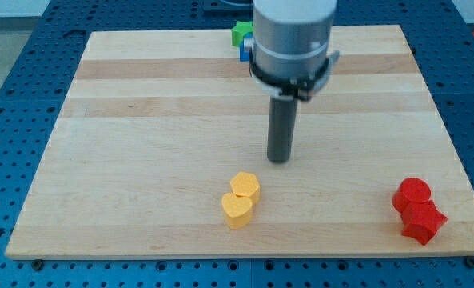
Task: Push the yellow heart towards the center of the board
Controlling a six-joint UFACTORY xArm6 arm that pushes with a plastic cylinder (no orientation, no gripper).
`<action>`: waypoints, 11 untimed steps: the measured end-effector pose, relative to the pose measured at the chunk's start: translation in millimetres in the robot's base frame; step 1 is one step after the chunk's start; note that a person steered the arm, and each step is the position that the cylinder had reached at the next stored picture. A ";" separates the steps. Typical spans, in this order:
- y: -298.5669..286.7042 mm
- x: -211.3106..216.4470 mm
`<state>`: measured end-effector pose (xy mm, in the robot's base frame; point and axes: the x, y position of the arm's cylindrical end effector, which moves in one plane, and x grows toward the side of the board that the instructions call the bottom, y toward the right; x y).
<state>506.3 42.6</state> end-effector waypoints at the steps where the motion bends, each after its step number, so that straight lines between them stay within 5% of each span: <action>1: -6.1 50.1; 2: -46.9 89.1; 5: -169.5 90.2; 8: -78.6 57.0; 11: -69.9 -14.1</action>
